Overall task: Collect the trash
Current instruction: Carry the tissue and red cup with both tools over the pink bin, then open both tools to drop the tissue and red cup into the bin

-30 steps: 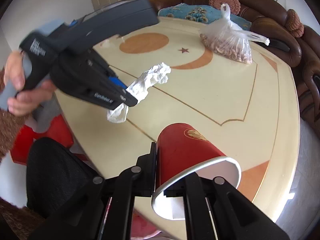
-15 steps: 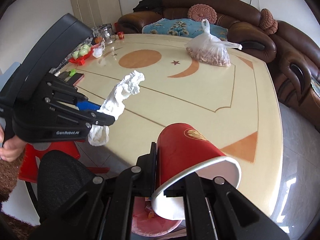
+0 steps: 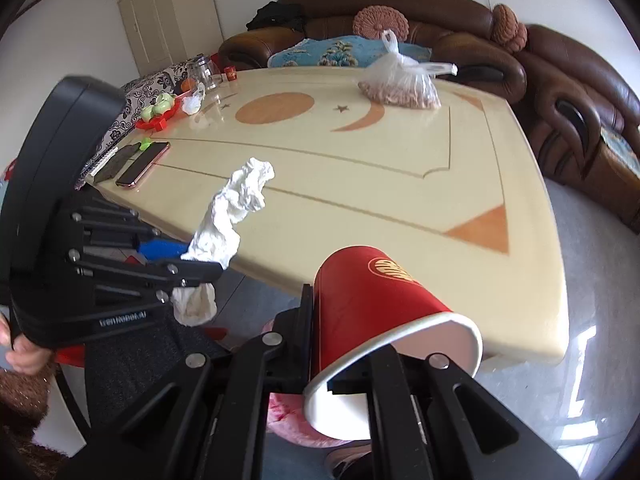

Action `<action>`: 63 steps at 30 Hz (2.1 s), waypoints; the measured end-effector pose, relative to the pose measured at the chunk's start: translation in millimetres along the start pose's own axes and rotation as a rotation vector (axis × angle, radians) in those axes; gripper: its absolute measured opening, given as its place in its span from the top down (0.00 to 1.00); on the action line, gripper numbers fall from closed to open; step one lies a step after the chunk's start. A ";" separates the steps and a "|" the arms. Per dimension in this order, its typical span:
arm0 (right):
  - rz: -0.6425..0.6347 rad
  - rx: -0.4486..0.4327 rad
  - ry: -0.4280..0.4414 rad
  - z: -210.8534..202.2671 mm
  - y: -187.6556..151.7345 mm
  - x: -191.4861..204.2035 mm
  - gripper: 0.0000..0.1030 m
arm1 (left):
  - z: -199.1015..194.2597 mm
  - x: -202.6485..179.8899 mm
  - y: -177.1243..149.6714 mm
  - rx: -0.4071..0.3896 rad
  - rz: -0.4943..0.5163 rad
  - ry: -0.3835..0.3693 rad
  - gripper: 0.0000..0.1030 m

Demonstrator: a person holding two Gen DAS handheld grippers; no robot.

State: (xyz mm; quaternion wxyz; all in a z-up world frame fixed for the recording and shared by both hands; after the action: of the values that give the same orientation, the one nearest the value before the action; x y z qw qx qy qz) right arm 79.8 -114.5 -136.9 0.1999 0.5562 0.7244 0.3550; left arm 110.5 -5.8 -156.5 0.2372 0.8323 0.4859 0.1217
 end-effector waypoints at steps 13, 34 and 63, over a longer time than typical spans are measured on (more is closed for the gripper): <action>0.104 0.068 -0.007 15.5 -66.8 -4.3 0.94 | 39.1 -26.3 -53.0 0.031 -0.046 -0.032 0.84; 0.212 0.274 -0.018 121.8 -159.2 -24.9 0.94 | 170.1 -32.3 -120.6 0.236 -0.146 -0.108 0.84; 0.317 0.444 0.064 208.4 -204.8 -52.1 0.94 | 267.3 2.7 -139.7 0.451 -0.337 -0.142 0.84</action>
State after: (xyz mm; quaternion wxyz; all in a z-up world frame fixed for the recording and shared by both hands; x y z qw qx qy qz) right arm 102.2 -129.5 -432.5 -0.0079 0.6814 0.6943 0.2316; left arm 122.7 -19.4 -457.6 0.0965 0.7781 0.6143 -0.0888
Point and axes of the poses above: each gripper's, at about its wrist camera, not at the fingertips, and z roughly the way its jaws point, x to its left, y to its top, the point moved 2 cm from there along z, roughly the way its jaws point, and after that the axes turned 10 degrees about -x, right-handed, at the moved point
